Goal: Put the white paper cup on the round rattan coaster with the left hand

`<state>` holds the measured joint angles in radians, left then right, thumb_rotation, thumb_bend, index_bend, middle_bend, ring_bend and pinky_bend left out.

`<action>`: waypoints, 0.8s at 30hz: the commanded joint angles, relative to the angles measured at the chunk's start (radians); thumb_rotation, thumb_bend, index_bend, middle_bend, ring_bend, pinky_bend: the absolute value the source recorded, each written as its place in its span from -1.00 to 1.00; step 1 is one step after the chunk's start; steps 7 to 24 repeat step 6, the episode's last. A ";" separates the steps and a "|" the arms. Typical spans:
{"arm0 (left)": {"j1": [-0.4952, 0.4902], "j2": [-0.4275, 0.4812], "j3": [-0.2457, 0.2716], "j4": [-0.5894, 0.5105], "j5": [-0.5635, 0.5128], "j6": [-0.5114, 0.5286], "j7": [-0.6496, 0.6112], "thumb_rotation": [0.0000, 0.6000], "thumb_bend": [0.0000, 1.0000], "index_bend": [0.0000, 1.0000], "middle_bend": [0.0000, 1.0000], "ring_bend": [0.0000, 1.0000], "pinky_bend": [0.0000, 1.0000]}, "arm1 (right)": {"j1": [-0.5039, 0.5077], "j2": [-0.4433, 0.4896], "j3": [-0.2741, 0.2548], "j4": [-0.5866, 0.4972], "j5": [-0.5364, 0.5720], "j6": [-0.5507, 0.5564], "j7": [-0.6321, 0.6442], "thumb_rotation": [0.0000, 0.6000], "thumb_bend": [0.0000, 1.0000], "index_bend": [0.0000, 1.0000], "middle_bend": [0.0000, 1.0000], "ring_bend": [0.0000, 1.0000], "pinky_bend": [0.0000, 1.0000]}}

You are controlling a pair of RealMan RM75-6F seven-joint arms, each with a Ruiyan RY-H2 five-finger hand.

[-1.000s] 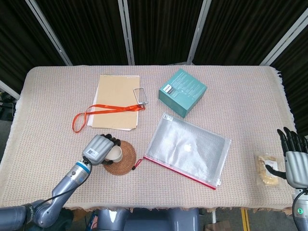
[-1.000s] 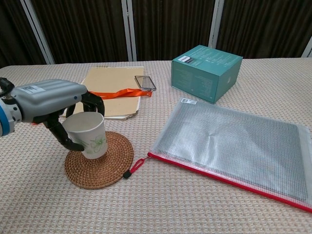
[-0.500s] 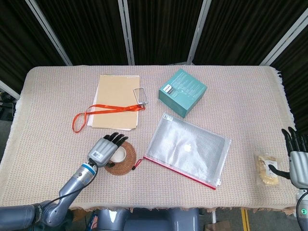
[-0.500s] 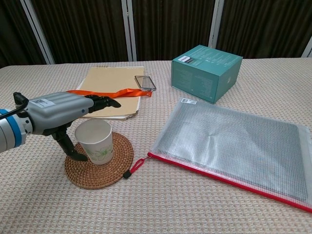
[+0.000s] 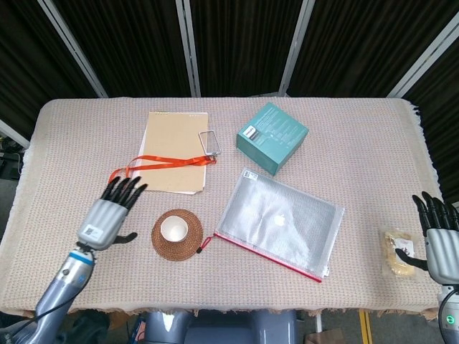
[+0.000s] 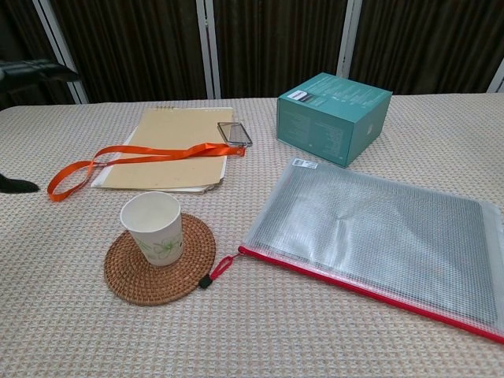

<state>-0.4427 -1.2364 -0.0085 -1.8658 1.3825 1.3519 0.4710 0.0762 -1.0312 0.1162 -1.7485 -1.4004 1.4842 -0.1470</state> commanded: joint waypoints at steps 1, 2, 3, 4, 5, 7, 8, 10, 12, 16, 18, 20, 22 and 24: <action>0.132 0.081 0.067 0.011 0.088 0.150 -0.081 1.00 -1.00 -1.00 -1.00 -1.00 -1.00 | -0.003 -0.001 -0.005 -0.002 -0.004 0.000 0.002 1.00 -1.00 -1.00 -1.00 -1.00 -1.00; 0.148 0.088 0.077 0.023 0.101 0.167 -0.096 1.00 -1.00 -1.00 -1.00 -1.00 -1.00 | -0.003 0.000 -0.006 -0.001 -0.008 0.003 0.001 1.00 -1.00 -1.00 -1.00 -1.00 -1.00; 0.163 0.093 0.086 0.035 0.113 0.183 -0.111 1.00 -1.00 -1.00 -1.00 -1.00 -1.00 | -0.004 0.000 -0.006 -0.001 -0.013 0.007 0.001 1.00 -1.00 -1.00 -1.00 -1.00 -1.00; 0.176 0.096 0.095 0.046 0.123 0.195 -0.124 1.00 -1.00 -1.00 -1.00 -1.00 -1.00 | -0.004 0.001 -0.006 -0.002 -0.017 0.010 0.002 1.00 -1.00 -1.00 -1.00 -1.00 -1.00; 0.193 0.100 0.104 0.056 0.128 0.205 -0.146 1.00 -1.00 -1.00 -1.00 -1.00 -1.00 | -0.005 0.002 -0.007 -0.005 -0.022 0.012 0.005 1.00 -1.00 -1.00 -1.00 -1.00 -1.00; 0.207 0.104 0.112 0.057 0.122 0.207 -0.166 1.00 -1.00 -1.00 -1.00 -1.00 -1.00 | -0.007 0.003 -0.008 -0.006 -0.025 0.015 0.007 1.00 -1.00 -1.00 -1.00 -1.00 -1.00; 0.207 0.104 0.112 0.057 0.122 0.207 -0.166 1.00 -1.00 -1.00 -1.00 -1.00 -1.00 | -0.007 0.003 -0.008 -0.006 -0.025 0.015 0.007 1.00 -1.00 -1.00 -1.00 -1.00 -1.00; 0.207 0.104 0.112 0.057 0.122 0.207 -0.166 1.00 -1.00 -1.00 -1.00 -1.00 -1.00 | -0.007 0.003 -0.008 -0.006 -0.025 0.015 0.007 1.00 -1.00 -1.00 -1.00 -1.00 -1.00; 0.207 0.104 0.112 0.057 0.122 0.207 -0.166 1.00 -1.00 -1.00 -1.00 -1.00 -1.00 | -0.007 0.003 -0.008 -0.006 -0.025 0.015 0.007 1.00 -1.00 -1.00 -1.00 -1.00 -1.00; 0.207 0.104 0.112 0.057 0.122 0.207 -0.166 1.00 -1.00 -1.00 -1.00 -1.00 -1.00 | -0.007 0.003 -0.008 -0.006 -0.025 0.015 0.007 1.00 -1.00 -1.00 -1.00 -1.00 -1.00; 0.207 0.104 0.112 0.057 0.122 0.207 -0.166 1.00 -1.00 -1.00 -1.00 -1.00 -1.00 | -0.007 0.003 -0.008 -0.006 -0.025 0.015 0.007 1.00 -1.00 -1.00 -1.00 -1.00 -1.00; 0.207 0.104 0.112 0.057 0.122 0.207 -0.166 1.00 -1.00 -1.00 -1.00 -1.00 -1.00 | -0.007 0.003 -0.008 -0.006 -0.025 0.015 0.007 1.00 -1.00 -1.00 -1.00 -1.00 -1.00; 0.207 0.104 0.112 0.057 0.122 0.207 -0.166 1.00 -1.00 -1.00 -1.00 -1.00 -1.00 | -0.007 0.003 -0.008 -0.006 -0.025 0.015 0.007 1.00 -1.00 -1.00 -1.00 -1.00 -1.00; 0.207 0.104 0.112 0.057 0.122 0.207 -0.166 1.00 -1.00 -1.00 -1.00 -1.00 -1.00 | -0.007 0.003 -0.008 -0.006 -0.025 0.015 0.007 1.00 -1.00 -1.00 -1.00 -1.00 -1.00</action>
